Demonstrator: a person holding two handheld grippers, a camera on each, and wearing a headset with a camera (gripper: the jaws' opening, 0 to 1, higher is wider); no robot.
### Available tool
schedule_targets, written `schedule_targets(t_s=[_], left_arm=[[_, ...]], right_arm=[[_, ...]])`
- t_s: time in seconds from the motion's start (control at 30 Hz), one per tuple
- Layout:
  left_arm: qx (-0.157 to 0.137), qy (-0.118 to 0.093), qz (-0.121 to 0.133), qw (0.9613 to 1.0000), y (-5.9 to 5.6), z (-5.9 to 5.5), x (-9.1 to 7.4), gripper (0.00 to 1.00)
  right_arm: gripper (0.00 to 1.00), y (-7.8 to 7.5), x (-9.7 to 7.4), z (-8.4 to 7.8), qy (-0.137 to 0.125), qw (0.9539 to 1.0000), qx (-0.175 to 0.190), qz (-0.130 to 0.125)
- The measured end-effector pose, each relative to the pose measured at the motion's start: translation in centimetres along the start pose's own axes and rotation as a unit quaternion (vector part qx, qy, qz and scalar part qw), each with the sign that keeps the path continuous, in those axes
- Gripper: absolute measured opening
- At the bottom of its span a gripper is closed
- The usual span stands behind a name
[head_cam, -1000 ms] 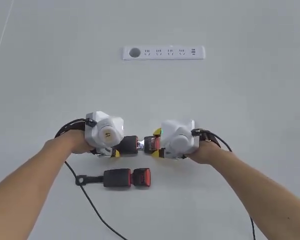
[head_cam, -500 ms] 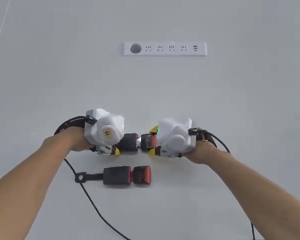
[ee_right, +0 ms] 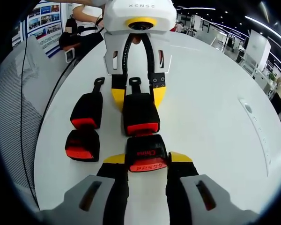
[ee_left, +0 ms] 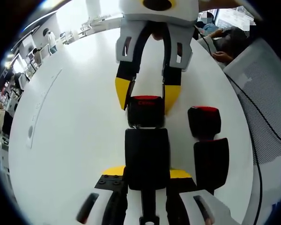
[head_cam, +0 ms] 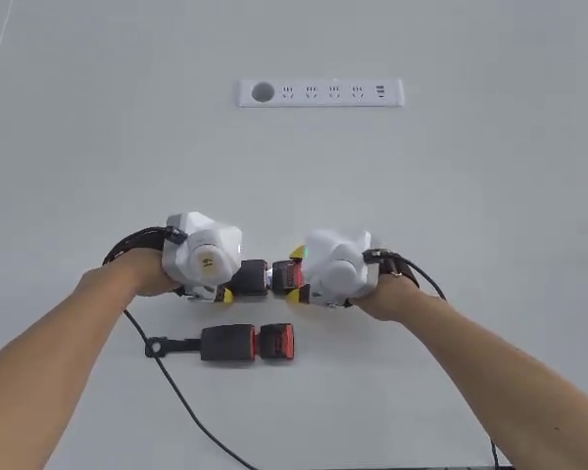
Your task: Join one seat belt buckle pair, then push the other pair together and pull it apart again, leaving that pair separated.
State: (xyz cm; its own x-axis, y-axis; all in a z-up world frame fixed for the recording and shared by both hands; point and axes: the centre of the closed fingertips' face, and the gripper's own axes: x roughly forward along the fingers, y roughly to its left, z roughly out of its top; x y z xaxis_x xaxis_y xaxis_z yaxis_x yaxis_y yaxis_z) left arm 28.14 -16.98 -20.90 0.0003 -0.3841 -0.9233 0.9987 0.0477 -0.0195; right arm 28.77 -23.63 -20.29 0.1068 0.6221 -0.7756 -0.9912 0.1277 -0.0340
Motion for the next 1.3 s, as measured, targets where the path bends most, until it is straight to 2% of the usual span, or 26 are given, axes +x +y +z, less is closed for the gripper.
schedule_targets(t_s=[0.67, 0.9, 1.17, 1.3], left_arm=[[-0.023, -0.013, 0.0, 0.9997, 0.0, 0.2, -0.4, 0.32], [-0.024, -0.015, 0.001, 0.9996, -0.2, 0.3, -0.5, 0.32], [-0.02, -0.006, 0.002, 0.9998, -0.4, 0.2, -0.4, 0.32], [-0.019, -0.004, 0.002, 0.9998, -0.2, -0.1, -0.3, 0.33]], right_arm=[[0.29, -0.1, -0.2, 0.1, 0.004, 0.9998, -0.02, 0.003], [0.29, -0.5, -1.0, -1.2, 0.016, 0.9996, -0.023, 0.005], [0.3, -0.4, -1.0, -1.4, 0.02, 0.9994, -0.027, 0.005], [0.3, -0.5, -1.4, -1.7, 0.025, 0.9994, -0.025, 0.006]])
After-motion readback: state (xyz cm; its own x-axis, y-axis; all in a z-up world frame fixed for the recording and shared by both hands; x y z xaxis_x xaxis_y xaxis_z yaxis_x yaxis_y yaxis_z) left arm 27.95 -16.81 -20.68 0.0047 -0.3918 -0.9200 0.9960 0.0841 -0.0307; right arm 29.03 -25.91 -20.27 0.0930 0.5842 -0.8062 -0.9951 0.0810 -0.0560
